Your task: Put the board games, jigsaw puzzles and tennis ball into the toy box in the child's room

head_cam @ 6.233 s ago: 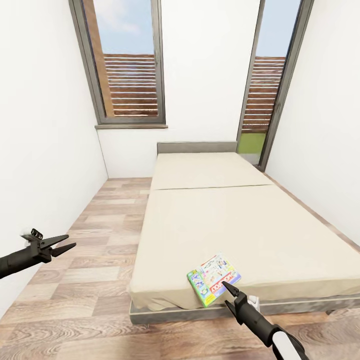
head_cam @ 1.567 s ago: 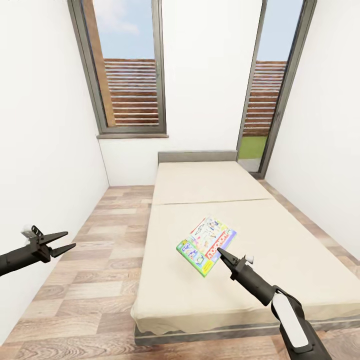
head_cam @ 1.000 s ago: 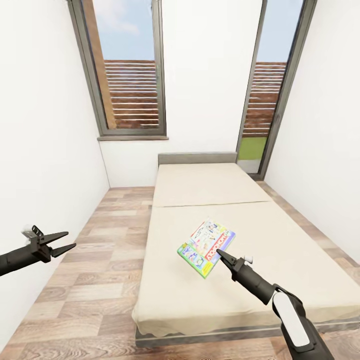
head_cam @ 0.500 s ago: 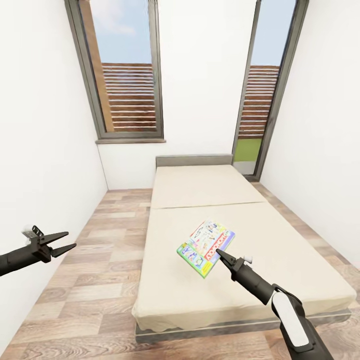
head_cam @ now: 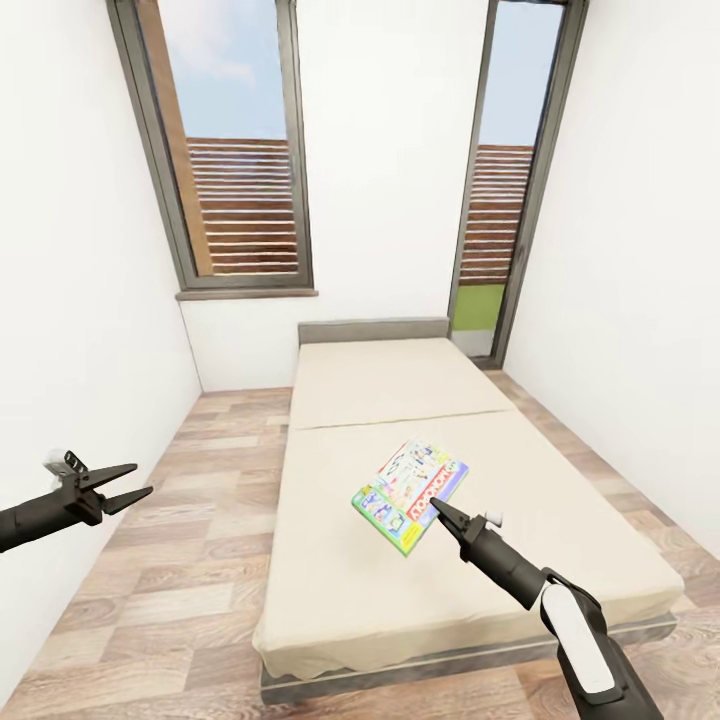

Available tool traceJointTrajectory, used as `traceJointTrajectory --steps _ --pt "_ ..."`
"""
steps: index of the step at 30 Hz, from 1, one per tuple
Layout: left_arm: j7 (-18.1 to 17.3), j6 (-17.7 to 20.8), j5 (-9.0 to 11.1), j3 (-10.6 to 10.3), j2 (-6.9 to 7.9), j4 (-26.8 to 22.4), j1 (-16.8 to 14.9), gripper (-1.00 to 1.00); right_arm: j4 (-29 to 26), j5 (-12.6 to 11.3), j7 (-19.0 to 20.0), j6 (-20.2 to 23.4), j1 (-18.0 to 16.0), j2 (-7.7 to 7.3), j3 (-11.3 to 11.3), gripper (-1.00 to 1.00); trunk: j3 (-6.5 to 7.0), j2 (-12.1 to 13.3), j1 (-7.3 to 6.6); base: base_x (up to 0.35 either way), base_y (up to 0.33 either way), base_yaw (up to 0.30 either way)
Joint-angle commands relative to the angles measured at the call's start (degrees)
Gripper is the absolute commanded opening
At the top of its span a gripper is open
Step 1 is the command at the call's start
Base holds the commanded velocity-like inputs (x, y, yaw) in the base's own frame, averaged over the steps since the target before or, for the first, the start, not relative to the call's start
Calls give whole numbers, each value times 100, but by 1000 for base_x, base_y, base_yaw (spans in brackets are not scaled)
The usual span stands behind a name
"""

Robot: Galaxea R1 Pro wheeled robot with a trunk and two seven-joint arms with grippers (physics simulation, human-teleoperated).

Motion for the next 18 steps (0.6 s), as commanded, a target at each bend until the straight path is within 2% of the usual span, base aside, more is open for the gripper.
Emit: traceJointTrajectory --steps 1,8,18 --pt "-21 61 0 -3 0 -1 -1 100 3 -4 5 28 -4 0 -6 -100 22 38 -23 0 0 -97" --pt "-22 56 0 -3 0 -1 -1 100 3 -12 13 -158 -4 -27 0 -100 209 319 -176 0 0 -95" --pt "-32 -9 5 3 -3 0 -1 100 -4 -8 125 -198 -4 -41 1 -100 460 680 -374 0 0 -94"
